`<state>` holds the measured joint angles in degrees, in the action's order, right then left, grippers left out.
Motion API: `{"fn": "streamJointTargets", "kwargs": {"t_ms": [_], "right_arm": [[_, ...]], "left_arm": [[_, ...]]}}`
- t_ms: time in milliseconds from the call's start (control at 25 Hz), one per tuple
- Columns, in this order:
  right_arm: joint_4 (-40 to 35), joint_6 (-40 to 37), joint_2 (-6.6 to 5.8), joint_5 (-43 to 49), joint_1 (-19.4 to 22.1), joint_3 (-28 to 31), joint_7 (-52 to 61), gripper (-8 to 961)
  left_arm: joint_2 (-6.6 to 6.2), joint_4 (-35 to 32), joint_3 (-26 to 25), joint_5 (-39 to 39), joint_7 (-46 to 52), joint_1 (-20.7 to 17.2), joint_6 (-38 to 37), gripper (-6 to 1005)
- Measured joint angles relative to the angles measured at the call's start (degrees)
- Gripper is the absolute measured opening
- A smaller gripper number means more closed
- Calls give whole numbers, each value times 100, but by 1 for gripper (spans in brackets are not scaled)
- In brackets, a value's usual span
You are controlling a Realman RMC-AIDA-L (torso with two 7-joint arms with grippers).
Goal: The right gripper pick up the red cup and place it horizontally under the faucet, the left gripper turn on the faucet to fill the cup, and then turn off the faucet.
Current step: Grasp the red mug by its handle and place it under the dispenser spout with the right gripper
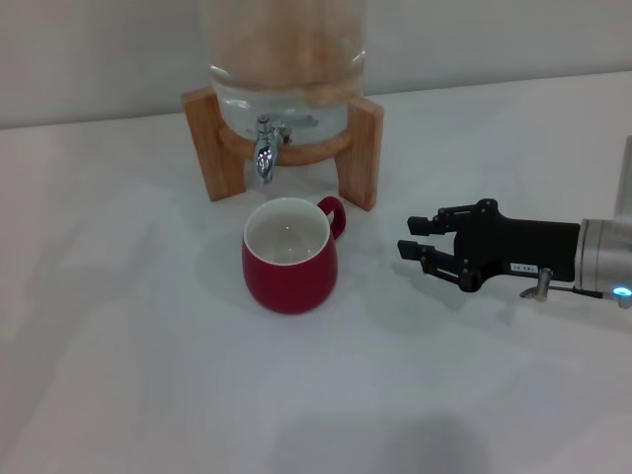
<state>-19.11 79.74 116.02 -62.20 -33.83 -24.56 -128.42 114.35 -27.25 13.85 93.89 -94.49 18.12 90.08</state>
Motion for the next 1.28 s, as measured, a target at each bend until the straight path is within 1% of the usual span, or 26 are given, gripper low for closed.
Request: {"fn": "streamJointTargets", "kwargs": {"t_ms": [160,360,560,760,880,1040,1120,1160,1200,1280], "right_arm": [[-12,228,0,12,43,-103,54,302],[-55,581,0,2,93,-457,181,302],[-56,717,13,-74,84,-1078,343,302],[-32,957,16,-613,101,-1840,340,302],[-36,1043,17,-1371,157,-2587,296,302],[-102,913,18,-2737,269,-3953,199,302],[-167,698,18,-3305,277,-4667,177,302],[-317,366,17,-3886,287,-5466,210,302],[-317,366,17,-3886,287,-5466,210,302],[-555,-1,17,-4377,334,-6175,254,302]], "left_arm": [[0,0,4,4,6,8,-1,846],[1,0,4,7,9,8,0,846],[5,0,4,7,10,18,0,846],[9,0,4,0,10,44,0,846],[15,0,3,-2,10,31,0,846],[18,15,4,-17,10,44,1,846],[18,19,3,-26,4,47,1,846],[18,22,4,-30,0,48,1,846],[18,23,3,-33,-2,47,1,846],[18,23,4,-35,0,20,1,846]]}}
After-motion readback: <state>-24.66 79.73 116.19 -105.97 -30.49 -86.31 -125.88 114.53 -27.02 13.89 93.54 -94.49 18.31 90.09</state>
